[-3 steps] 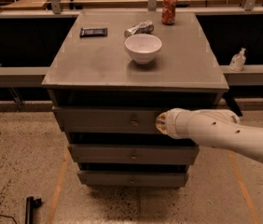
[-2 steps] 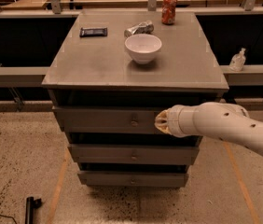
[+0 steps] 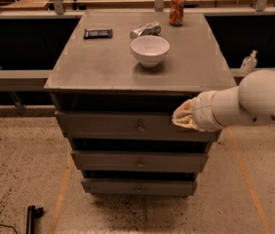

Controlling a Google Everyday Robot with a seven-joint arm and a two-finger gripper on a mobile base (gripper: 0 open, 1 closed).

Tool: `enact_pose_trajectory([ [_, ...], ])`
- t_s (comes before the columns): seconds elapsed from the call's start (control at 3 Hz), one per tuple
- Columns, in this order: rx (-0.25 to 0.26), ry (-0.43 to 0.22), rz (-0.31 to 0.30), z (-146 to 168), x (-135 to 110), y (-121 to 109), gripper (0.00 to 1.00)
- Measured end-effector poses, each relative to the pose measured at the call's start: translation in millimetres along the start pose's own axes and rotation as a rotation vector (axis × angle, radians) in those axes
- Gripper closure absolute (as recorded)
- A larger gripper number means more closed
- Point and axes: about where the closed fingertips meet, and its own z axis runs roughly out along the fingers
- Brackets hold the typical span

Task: Close top drawer

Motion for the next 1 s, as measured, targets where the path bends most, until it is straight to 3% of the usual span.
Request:
enact_pose_trajectory([
  [0.33,-0.023,-0.087,0.018,-44,-23,-6,1.0],
  [0.67,0.048,-0.182,0.017,-79,-41,-9,1.0],
  [1.0,0.078,-0.197,0.025,-91,-42,-11,0.82],
])
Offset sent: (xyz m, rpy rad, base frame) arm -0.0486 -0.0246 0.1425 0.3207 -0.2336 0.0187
